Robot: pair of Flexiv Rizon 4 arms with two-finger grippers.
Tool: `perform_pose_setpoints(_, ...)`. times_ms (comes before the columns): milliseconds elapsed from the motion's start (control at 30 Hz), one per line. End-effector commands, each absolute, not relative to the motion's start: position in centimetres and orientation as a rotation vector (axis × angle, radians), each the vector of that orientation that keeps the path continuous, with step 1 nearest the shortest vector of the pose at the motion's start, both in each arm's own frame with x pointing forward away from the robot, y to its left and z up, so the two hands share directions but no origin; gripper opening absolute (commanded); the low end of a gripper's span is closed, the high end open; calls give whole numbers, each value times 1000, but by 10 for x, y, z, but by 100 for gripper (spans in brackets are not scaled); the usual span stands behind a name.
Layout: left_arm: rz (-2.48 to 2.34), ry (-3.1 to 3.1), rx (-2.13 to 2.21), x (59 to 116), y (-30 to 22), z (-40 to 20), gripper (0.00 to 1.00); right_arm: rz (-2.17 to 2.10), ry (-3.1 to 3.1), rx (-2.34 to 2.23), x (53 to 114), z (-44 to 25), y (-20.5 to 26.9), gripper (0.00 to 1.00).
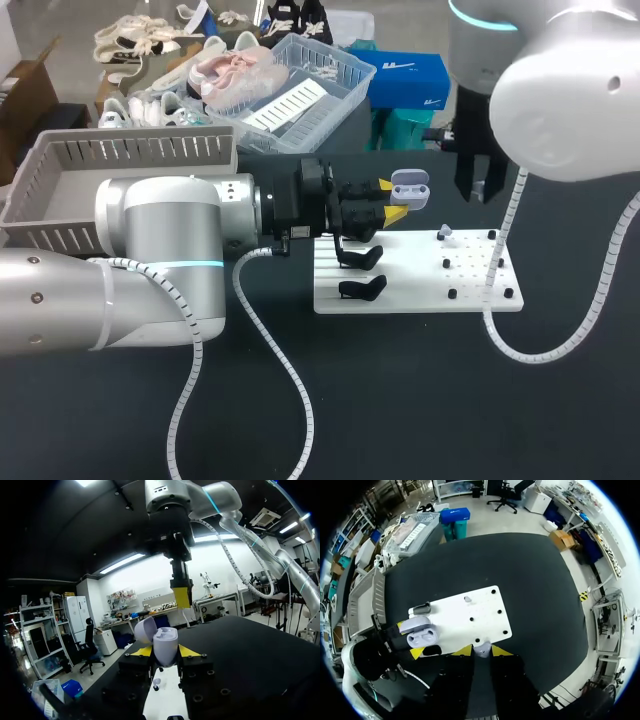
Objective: Pick up each earbud case from the left stands, insert the matching earbuds, close the lid, and place the case in the box.
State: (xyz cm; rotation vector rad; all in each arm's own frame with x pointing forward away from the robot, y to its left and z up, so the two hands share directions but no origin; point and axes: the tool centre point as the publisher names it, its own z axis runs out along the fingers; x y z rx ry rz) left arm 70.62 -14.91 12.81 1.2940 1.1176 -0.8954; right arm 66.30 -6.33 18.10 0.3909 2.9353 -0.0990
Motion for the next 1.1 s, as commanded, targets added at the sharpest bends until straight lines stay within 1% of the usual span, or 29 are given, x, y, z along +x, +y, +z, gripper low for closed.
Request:
perform_pose_setpoints(33, -892, 1117, 1291, 706, -150, 127, 0, -104, 2927, 393, 658, 188, -56, 0)
perform_pose_setpoints(633, -892, 1117, 1291, 706, -150, 127, 0, -17, 2922, 432, 655, 209, -20, 0)
perform_pose_setpoints(767, -892, 1117, 1291, 706, -150, 127, 0, 9, 2932, 435, 655, 209, -10, 0)
perform_pose_setpoints(833, -892, 1117, 1291, 706, -150, 127, 0, 100, 2930, 419, 655, 207, -6, 0)
perform_pose_setpoints(1100, -892, 1117, 1291, 706, -150, 127, 0, 70, 2939, 451, 660, 201, 11, 0)
